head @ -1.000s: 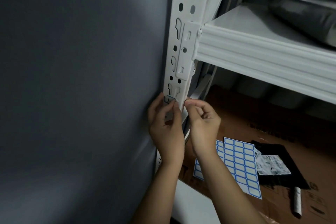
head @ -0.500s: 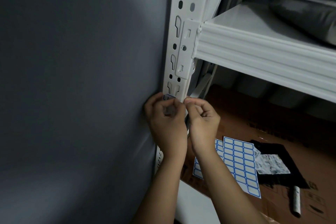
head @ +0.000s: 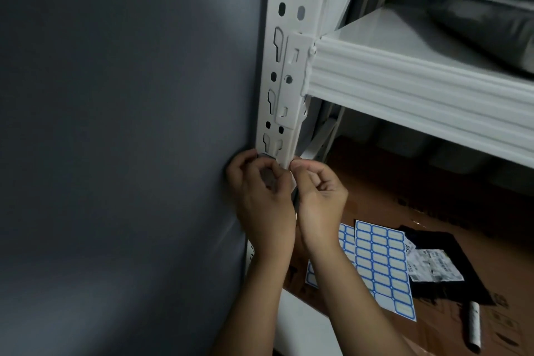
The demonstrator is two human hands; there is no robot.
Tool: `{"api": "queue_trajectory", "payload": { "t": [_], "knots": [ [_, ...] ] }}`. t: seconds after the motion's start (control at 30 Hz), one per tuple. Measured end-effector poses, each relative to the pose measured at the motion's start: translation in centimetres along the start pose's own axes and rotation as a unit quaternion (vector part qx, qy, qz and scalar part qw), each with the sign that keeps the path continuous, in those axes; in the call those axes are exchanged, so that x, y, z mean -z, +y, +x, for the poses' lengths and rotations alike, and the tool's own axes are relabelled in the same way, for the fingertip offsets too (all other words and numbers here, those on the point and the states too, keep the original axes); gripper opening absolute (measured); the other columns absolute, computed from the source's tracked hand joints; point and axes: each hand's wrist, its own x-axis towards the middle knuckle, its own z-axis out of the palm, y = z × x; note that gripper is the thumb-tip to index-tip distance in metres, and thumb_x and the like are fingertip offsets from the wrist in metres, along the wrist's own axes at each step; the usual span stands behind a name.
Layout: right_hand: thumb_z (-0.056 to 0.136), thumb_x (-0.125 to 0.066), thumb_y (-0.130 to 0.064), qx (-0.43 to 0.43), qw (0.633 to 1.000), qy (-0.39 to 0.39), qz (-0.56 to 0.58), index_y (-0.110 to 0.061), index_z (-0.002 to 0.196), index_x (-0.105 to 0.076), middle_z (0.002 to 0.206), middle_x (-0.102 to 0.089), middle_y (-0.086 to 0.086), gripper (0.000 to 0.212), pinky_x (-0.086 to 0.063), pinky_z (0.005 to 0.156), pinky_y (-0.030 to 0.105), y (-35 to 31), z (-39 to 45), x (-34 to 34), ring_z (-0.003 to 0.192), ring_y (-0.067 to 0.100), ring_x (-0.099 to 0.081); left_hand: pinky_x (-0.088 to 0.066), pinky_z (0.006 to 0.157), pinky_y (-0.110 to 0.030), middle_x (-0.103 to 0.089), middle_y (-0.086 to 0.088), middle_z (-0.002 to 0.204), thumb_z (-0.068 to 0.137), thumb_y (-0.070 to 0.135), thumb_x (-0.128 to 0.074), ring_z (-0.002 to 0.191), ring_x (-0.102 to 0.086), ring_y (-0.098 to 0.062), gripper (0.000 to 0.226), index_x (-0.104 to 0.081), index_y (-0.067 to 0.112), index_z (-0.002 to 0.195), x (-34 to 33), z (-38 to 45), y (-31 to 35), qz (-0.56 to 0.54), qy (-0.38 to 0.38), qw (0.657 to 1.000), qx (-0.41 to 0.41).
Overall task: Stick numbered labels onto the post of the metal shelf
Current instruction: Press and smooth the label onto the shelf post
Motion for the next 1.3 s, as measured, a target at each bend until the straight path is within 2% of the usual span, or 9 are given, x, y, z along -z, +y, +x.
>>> {"api": "queue_trajectory", "payload": {
  "t": [0.1, 0.23, 0.4, 0.53, 0.7, 0.8, 0.93, 1.17, 1.3],
  "knots": [
    [0.085, -0.06, 0.007, 0.002, 1.0, -0.002, 0.002, 0.007, 0.087, -0.068, 0.069, -0.067, -0.005, 0.008, -0.051, 0.068, 0.013, -0.11, -0.06, 0.06, 0.066, -0.004, -0.062, -0.028, 0.077, 0.007, -0.051, -0.003, 0.116, 0.079, 0.027, -0.053, 0.101, -0.051, -0.01, 0.022, -0.064, 0.009, 0.085, -0.06, 0.1, -0.14, 0.009, 0.001, 1.0, -0.006],
    [0.085, -0.059, 0.009, 0.005, 1.0, -0.004, 0.004, 0.01, 0.089, -0.068, 0.072, -0.067, -0.001, 0.009, -0.05, 0.068, 0.011, -0.19, -0.08, 0.09, 0.066, -0.006, -0.062, -0.028, 0.077, 0.008, -0.051, -0.007, 0.116, 0.081, 0.007, -0.062, 0.098, -0.045, -0.001, 0.006, -0.064, 0.004, 0.085, 0.0, 0.11, -0.17, 0.01, -0.005, 1.0, -0.002],
    [0.085, -0.059, 0.009, 0.0, 1.0, -0.007, 0.013, 0.01, 0.089, -0.067, 0.072, -0.067, -0.004, 0.009, -0.05, 0.068, 0.01, -0.27, -0.11, 0.04, 0.067, -0.006, -0.064, -0.029, 0.079, 0.007, -0.05, -0.006, 0.114, 0.082, 0.016, -0.057, 0.101, -0.051, -0.013, 0.016, -0.065, 0.003, 0.085, 0.08, 0.23, -0.23, 0.01, -0.004, 1.0, -0.012],
    [0.085, -0.058, 0.011, -0.004, 1.0, -0.014, 0.021, 0.012, 0.089, -0.066, 0.066, -0.068, -0.009, 0.01, -0.05, 0.067, 0.009, -0.22, -0.15, 0.13, 0.067, -0.006, -0.064, -0.033, 0.078, 0.005, -0.045, 0.004, 0.113, 0.085, 0.004, -0.061, 0.099, -0.05, -0.005, 0.005, -0.065, 0.003, 0.088, 0.25, 0.15, -0.33, -0.01, -0.015, 1.0, 0.01],
    [0.086, -0.058, 0.01, -0.003, 1.0, -0.013, 0.022, 0.013, 0.09, -0.066, 0.072, -0.067, -0.004, 0.01, -0.048, 0.066, 0.008, -0.39, -0.21, 0.09, 0.066, -0.007, -0.063, -0.036, 0.074, 0.004, -0.046, 0.004, 0.112, 0.088, 0.004, -0.059, 0.096, -0.05, 0.013, 0.008, -0.066, 0.004, 0.091, 0.59, -0.16, -0.1, -0.06, -0.018, 0.997, 0.036],
    [0.085, -0.058, 0.009, -0.004, 1.0, -0.005, 0.019, 0.013, 0.09, -0.067, 0.07, -0.067, -0.004, 0.01, -0.048, 0.065, 0.008, -0.34, -0.21, 0.01, 0.064, -0.007, -0.062, -0.037, 0.074, 0.003, -0.045, 0.012, 0.109, 0.086, 0.008, -0.064, 0.099, -0.052, 0.003, 0.004, -0.066, 0.009, 0.089, 0.7, -0.14, 0.03, -0.067, -0.02, 0.997, 0.031],
    [0.085, -0.059, 0.01, -0.011, 1.0, 0.0, 0.024, 0.012, 0.088, -0.067, 0.065, -0.069, -0.009, 0.009, -0.049, 0.066, 0.009, -0.26, -0.25, -0.05, 0.065, -0.006, -0.063, -0.038, 0.076, 0.001, -0.043, 0.019, 0.108, 0.086, 0.011, -0.064, 0.1, -0.051, 0.004, 0.005, -0.064, 0.016, 0.087, 0.79, -0.02, 0.05, -0.071, -0.032, 0.996, 0.035],
    [0.084, -0.059, 0.012, -0.005, 1.0, 0.002, 0.023, 0.013, 0.089, -0.066, 0.065, -0.07, -0.012, 0.009, -0.048, 0.066, 0.008, -0.26, -0.3, -0.16, 0.067, -0.005, -0.064, -0.032, 0.079, 0.005, -0.045, 0.005, 0.111, 0.089, 0.008, -0.059, 0.09, -0.049, 0.005, 0.008, -0.065, 0.005, 0.092, 0.71, 0.21, -0.19, -0.001, -0.033, 0.999, -0.004],
    [0.084, -0.059, 0.012, -0.003, 1.0, 0.01, 0.026, 0.014, 0.09, -0.066, 0.075, -0.068, 0.001, 0.009, -0.049, 0.068, 0.009, -0.38, -0.37, -0.2, 0.067, -0.005, -0.064, -0.029, 0.081, 0.005, -0.043, 0.005, 0.109, 0.088, 0.007, -0.059, 0.094, -0.047, 0.004, 0.007, -0.065, 0.004, 0.09, 0.68, 0.23, -0.19, 0.011, -0.031, 0.999, -0.009]
  ]
}}
